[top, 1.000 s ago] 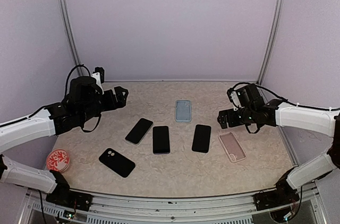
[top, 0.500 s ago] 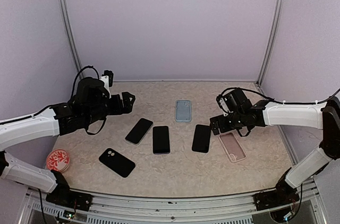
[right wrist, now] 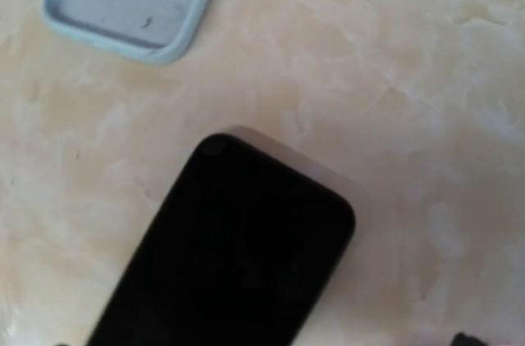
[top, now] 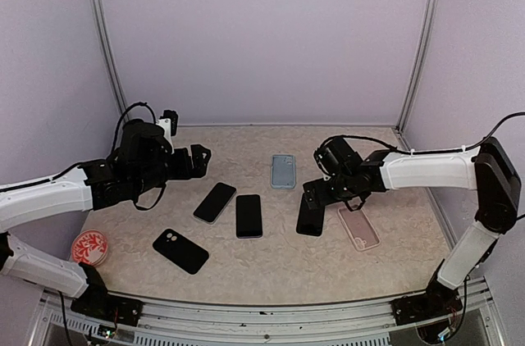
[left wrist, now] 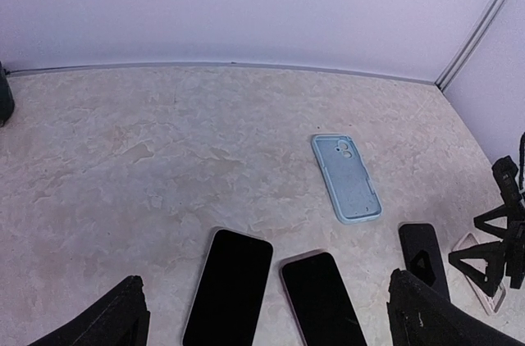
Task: Put the phone into the phone case
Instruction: Pick up the phone at the center of the board.
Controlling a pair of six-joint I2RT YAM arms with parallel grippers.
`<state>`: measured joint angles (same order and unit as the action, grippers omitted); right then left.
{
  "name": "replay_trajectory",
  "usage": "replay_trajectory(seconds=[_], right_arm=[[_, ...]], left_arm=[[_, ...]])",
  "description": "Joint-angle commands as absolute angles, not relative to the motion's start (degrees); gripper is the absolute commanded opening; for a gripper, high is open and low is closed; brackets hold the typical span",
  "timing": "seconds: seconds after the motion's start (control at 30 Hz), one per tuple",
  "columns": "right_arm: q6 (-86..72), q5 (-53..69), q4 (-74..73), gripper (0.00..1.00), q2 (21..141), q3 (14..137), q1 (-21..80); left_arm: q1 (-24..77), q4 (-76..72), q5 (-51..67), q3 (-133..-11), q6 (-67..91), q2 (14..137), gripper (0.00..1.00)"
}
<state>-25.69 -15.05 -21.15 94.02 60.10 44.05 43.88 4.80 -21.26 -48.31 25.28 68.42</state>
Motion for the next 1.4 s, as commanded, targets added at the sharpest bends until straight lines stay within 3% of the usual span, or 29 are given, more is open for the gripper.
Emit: replay_trajectory(seconds=[0.0, 0.3, 0.73, 1.37], right_arm=[[-35.8, -20.4, -25.7, 1.00, 97.6, 63.9, 47.0], [-51.0, -26.5, -38.7, 0.99, 109.0, 75.1, 52.0], [-62.3, -25.3, -34.2, 0.99, 106.1, 68.8, 53.2], [-65.2, -20.8, -29.7, 0.99, 109.1, 67.9, 53.2]], left_arm=[[44.3, 5.2, -22.9, -49.8, 24.5, 68.2, 0.99], [44.3, 5.0, -24.3, -49.3, 24.5, 67.2, 0.99], [44.4, 5.1, -24.9, -49.1, 24.2, 66.7, 0.99], [44.4, 4.9, -24.8, -49.2, 24.1, 66.6, 0.99]])
